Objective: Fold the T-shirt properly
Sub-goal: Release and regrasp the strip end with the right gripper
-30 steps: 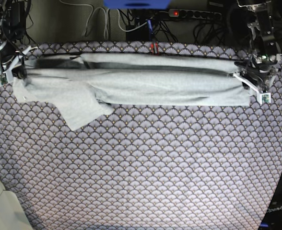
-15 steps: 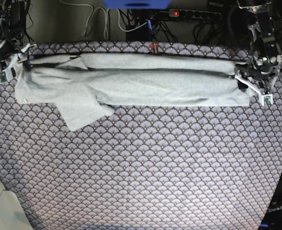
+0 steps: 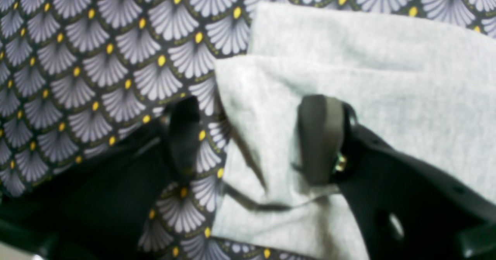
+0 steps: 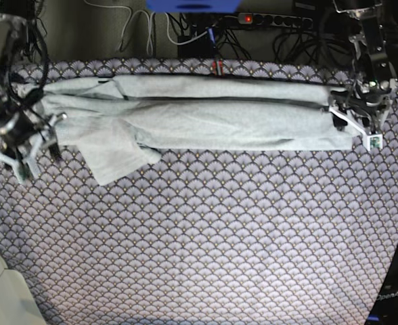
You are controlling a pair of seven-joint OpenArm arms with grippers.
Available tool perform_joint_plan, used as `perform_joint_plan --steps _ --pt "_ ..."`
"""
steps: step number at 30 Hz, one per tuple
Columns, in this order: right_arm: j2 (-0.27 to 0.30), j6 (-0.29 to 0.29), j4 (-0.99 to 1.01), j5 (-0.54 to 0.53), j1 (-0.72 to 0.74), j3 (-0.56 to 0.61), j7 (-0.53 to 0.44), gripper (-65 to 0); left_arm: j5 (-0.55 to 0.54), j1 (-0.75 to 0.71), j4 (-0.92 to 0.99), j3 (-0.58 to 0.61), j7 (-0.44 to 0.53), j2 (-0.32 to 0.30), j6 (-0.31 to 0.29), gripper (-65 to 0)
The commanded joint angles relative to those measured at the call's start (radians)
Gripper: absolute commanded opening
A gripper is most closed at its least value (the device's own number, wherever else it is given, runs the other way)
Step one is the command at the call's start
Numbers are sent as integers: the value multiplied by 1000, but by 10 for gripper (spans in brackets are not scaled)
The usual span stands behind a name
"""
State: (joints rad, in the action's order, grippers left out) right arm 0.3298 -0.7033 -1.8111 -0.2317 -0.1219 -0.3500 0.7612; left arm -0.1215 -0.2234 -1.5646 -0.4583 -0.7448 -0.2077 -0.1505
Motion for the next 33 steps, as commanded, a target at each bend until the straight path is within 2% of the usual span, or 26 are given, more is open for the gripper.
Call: perform_joint_plan --steps 1,4,8,12,14,18,25,33 --pt "1 5 14 1 49 29 11 -310 -2 8 -18 -4 15 -12 2 -246" --pt "-27 5 99 4 158 108 44 -310 -2 9 -18 -4 15 -12 2 -246" --pt "-31 5 221 4 245 179 40 -310 -2 15 -18 -4 14 -9 2 -246" --pt "-31 5 360 4 318 193 34 -310 -2 15 -18 -4 14 -8 2 -246" --pt "-31 5 440 4 351 193 1 -310 -2 19 -18 -4 14 -8 2 -246" --pt "-30 5 567 4 385 193 -73 -310 -2 19 -18 -4 14 -8 2 -246" --pt "-28 5 735 4 443 194 -136 -310 -2 20 -18 -4 14 -8 2 -246" --pt "-33 5 755 4 439 207 -139 -311 -2 20 -18 -4 14 -11 2 -246"
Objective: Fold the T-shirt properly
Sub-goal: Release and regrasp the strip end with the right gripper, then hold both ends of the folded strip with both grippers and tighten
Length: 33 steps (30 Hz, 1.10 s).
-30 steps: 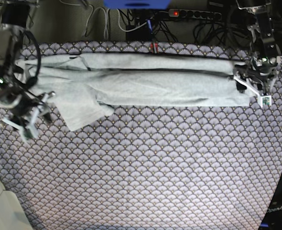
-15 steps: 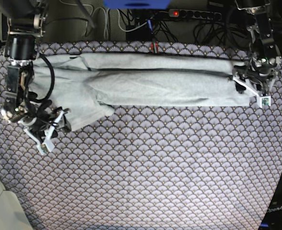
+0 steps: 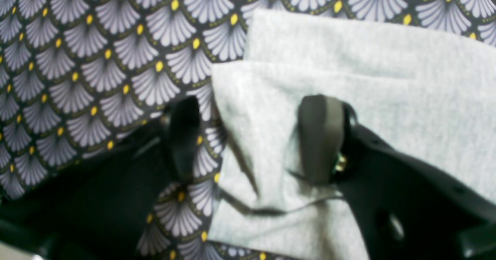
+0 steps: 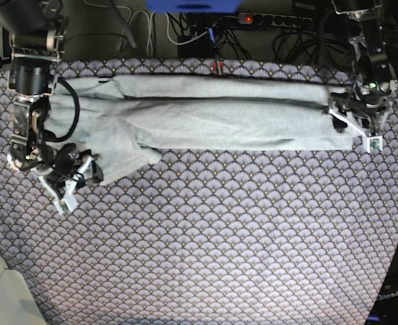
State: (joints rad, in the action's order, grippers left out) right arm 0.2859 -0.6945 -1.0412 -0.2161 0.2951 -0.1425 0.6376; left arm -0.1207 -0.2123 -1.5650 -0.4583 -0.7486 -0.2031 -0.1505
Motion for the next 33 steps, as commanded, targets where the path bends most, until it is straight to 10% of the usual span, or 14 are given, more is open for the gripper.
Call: perform_joint_plan --steps 1,9,16,33 --pt "11 -4 -15 -12 16 14 -15 -312 -3 9 -18 -4 18 -16 4 -246" --pt "2 -4 -17 -16 -29 79 -17 -351 -3 12 -18 -4 18 -14 5 -246" --pt "8 -4 -18 -13 -27 83 -14 -650 -3 26 -45 -4 18 -12 5 -246" --pt "17 -4 -704 -12 -374 10 77 -650 -3 21 -55 -4 18 -12 4 -246"
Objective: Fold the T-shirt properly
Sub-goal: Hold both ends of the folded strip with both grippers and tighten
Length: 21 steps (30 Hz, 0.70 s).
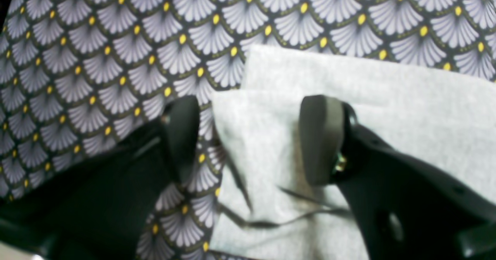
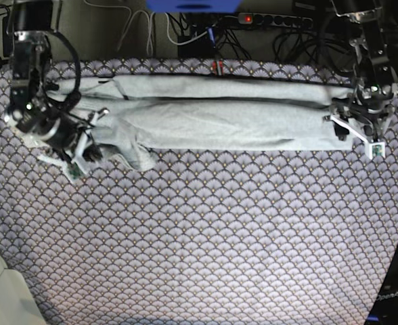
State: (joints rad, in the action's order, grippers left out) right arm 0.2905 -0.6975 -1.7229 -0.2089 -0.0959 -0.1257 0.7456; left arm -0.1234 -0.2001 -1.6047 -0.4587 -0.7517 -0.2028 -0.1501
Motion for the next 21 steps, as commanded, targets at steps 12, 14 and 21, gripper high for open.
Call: perform_joint_plan --steps 12,14,21 --pt "11 -1 -237 -24 -215 -119 -13 -650 0 11 -12 2 21 -13 4 -245" --pt "13 -1 -239 -24 -239 -122 -13 -650 0 11 -10 -1 21 -13 4 -245" --pt "-1 -1 -239 -25 -281 -222 -14 -650 0 9 62 -1 24 -19 2 -245"
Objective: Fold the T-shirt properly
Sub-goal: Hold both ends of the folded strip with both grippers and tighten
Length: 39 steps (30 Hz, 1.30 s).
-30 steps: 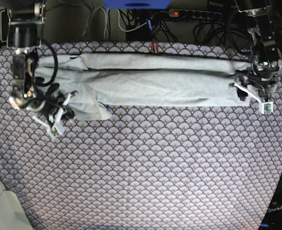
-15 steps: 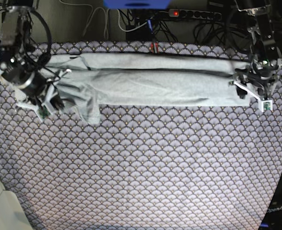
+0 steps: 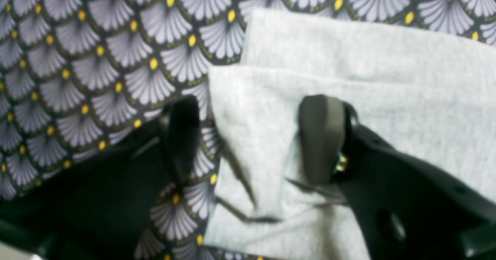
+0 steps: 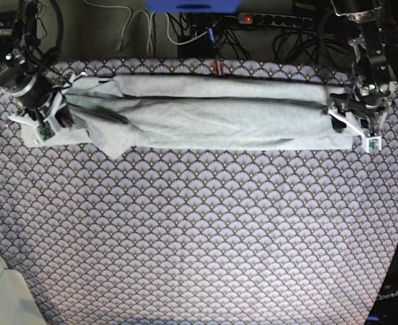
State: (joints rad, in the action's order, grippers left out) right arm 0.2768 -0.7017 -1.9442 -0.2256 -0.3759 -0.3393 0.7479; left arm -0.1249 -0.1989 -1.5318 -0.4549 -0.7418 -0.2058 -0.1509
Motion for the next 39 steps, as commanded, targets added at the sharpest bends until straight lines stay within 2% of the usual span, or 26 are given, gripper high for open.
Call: perform_joint_plan --steps 1,11,19,31,39 --pt "12 4 -17 -8 -1 -19 -17 -650 1 8 -8 -5 15 -16 3 -245" --pt "9 4 -10 -7 -15 -40 -9 -650 1 8 -8 -6 17 -17 3 -245" --pt "-29 4 25 -2 -5 -53 -9 -650 1 -4 -17 -6 18 -19 1 -244" --pt "-23 4 139 -1 41 -53 -9 -648 1 -14 -20 -6 18 -19 1 -243" --pt "-23 4 141 1 42 -51 -9 -410 1 -11 -20 -6 12 -21 1 -242"
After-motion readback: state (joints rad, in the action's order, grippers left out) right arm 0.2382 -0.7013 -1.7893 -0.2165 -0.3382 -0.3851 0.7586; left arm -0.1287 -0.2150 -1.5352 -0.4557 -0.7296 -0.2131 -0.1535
